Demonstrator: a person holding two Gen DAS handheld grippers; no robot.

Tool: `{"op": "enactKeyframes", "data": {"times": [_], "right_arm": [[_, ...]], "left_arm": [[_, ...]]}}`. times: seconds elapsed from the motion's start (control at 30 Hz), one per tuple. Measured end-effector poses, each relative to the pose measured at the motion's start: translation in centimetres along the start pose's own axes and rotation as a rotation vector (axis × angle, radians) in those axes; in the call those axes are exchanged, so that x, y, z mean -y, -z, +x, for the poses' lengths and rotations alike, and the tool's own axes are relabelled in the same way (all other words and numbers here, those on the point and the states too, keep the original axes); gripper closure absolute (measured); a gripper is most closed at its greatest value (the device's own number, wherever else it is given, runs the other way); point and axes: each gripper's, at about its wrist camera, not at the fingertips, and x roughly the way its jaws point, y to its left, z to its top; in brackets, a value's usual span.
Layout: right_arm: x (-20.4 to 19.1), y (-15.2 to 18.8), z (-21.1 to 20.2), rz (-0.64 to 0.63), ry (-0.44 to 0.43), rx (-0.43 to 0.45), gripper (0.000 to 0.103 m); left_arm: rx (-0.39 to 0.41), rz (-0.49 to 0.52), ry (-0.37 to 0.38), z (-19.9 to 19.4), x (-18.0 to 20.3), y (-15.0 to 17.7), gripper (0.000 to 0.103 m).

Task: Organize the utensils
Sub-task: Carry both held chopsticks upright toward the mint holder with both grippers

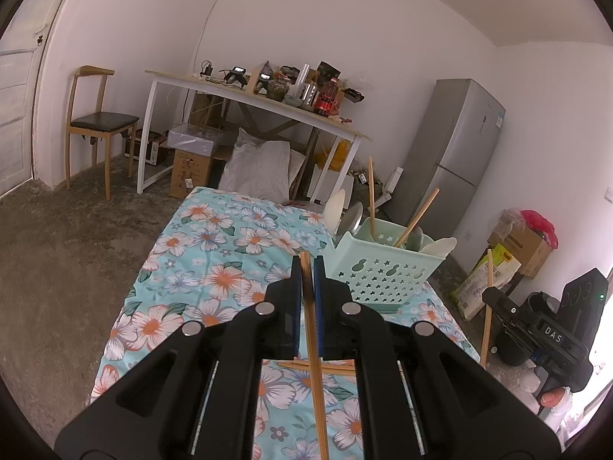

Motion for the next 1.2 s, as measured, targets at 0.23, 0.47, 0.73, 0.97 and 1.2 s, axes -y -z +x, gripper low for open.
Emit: {"op": "enactKeyframes", "data": {"times": [0.23, 0.47, 0.73, 0.97, 1.2], "right_arm": [[0.1, 0.0, 0.0, 0.001, -0.002, 0.001, 0.096], [0.1, 0.0, 0.1, 0.002, -0.003, 0.001, 0.096], [0.1, 0.0, 0.0, 0.004, -0.004, 0.003, 0.096], [0.1, 0.0, 0.1, 0.004, -0.007, 0.006, 0.096], [0.1, -0.3, -0.1, 0.008, -0.018, 0.02, 0.096]], "left_arm": [[0.0, 0.001, 0.0, 0.0, 0.0, 0.0, 0.098], [0.0, 0.001, 0.0, 0.0, 0.0, 0.0, 0.098], [0.002, 0.004, 0.0, 0.0, 0.2, 0.0, 0.098], [0.013, 0.012, 0.003, -0.2, 0.8, -0.5, 0.099], [0.035, 0.033, 0.01, -0.7, 1.4, -1.2, 0.099]]}}
